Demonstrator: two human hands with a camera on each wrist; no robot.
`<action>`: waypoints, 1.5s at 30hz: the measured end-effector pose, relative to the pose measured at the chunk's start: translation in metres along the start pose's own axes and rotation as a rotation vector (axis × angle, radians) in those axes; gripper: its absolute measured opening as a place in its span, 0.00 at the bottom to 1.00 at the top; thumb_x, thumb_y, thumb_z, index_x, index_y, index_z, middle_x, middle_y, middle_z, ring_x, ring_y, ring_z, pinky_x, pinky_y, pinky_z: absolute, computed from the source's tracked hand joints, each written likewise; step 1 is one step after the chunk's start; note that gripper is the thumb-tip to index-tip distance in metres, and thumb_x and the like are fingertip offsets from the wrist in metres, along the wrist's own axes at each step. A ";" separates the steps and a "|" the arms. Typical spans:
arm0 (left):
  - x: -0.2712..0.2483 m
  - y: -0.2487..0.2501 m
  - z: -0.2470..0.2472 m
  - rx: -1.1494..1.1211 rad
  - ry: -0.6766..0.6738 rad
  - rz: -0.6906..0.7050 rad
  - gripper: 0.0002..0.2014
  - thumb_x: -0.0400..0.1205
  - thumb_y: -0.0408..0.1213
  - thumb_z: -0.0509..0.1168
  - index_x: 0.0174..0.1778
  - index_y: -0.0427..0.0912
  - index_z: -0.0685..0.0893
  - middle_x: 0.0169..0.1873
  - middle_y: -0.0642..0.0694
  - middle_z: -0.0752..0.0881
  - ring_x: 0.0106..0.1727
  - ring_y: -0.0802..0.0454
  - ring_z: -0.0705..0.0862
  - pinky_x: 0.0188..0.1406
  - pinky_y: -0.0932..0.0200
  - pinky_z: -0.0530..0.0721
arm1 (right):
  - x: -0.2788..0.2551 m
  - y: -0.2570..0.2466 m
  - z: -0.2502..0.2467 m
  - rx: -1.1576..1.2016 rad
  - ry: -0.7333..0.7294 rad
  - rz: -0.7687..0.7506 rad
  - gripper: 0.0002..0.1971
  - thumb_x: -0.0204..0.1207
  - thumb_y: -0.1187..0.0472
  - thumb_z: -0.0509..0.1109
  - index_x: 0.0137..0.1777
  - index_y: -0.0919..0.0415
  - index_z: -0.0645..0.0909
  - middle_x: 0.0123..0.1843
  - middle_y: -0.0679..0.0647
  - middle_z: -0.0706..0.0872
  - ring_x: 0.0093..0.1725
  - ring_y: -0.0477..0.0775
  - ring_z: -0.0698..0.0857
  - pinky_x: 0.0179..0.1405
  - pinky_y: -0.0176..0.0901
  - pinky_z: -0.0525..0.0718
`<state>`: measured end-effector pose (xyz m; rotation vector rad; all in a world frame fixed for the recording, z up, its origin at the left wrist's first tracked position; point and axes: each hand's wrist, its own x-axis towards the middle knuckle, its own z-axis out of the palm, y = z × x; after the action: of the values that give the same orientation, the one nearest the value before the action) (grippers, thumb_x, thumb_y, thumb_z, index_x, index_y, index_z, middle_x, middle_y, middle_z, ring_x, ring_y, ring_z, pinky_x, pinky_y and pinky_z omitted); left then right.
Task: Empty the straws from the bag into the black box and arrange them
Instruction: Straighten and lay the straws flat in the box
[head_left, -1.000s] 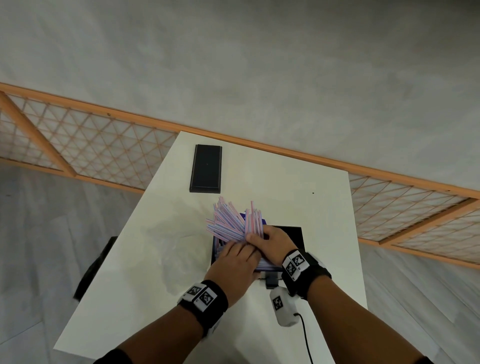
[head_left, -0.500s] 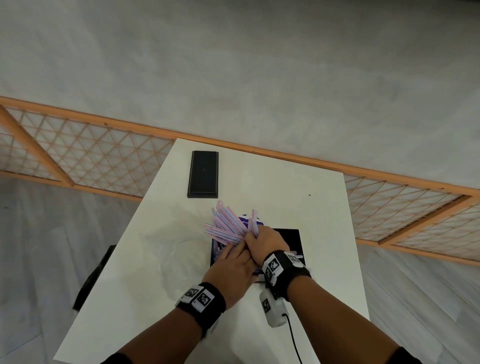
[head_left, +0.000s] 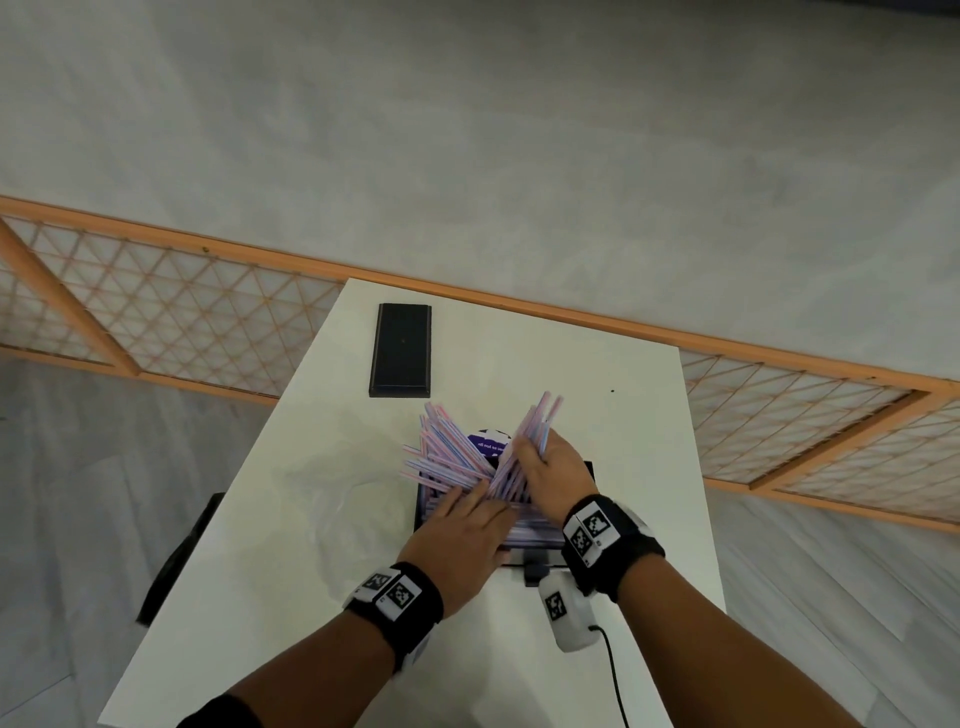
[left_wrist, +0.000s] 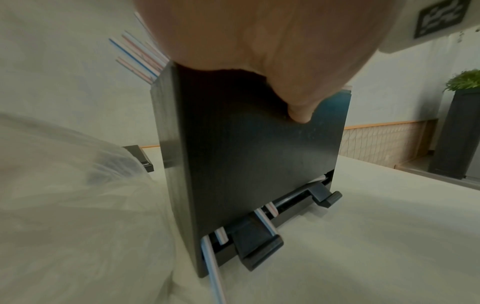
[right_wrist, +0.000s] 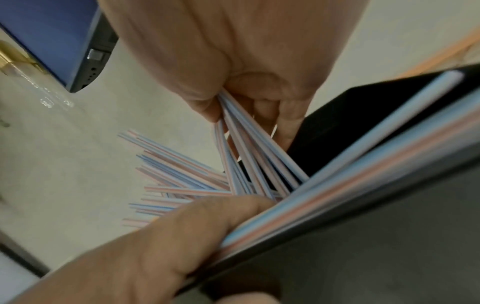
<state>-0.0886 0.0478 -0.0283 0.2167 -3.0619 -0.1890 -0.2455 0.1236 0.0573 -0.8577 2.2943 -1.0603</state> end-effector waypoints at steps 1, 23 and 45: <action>0.000 0.000 0.001 0.000 -0.006 0.005 0.25 0.85 0.55 0.64 0.76 0.51 0.77 0.72 0.51 0.83 0.81 0.43 0.76 0.80 0.40 0.74 | 0.000 0.000 0.001 0.028 -0.010 -0.003 0.19 0.90 0.55 0.60 0.34 0.50 0.69 0.29 0.44 0.73 0.28 0.41 0.71 0.29 0.30 0.66; -0.001 -0.004 -0.001 -0.032 0.051 0.048 0.29 0.85 0.55 0.56 0.81 0.47 0.74 0.75 0.48 0.81 0.75 0.47 0.80 0.83 0.45 0.70 | -0.008 -0.040 -0.026 0.050 -0.122 -0.143 0.13 0.91 0.53 0.59 0.52 0.60 0.78 0.46 0.58 0.87 0.47 0.56 0.84 0.52 0.45 0.81; -0.059 -0.020 -0.064 -0.909 0.273 -0.645 0.28 0.72 0.46 0.84 0.57 0.62 0.72 0.60 0.62 0.78 0.63 0.70 0.77 0.58 0.68 0.77 | -0.016 -0.013 0.027 -0.782 -0.456 -0.310 0.20 0.82 0.54 0.66 0.70 0.61 0.73 0.66 0.63 0.80 0.65 0.67 0.80 0.63 0.62 0.83</action>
<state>-0.0226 0.0289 0.0295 1.0144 -2.2282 -1.3669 -0.2126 0.1149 0.0540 -1.5926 2.1880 0.0146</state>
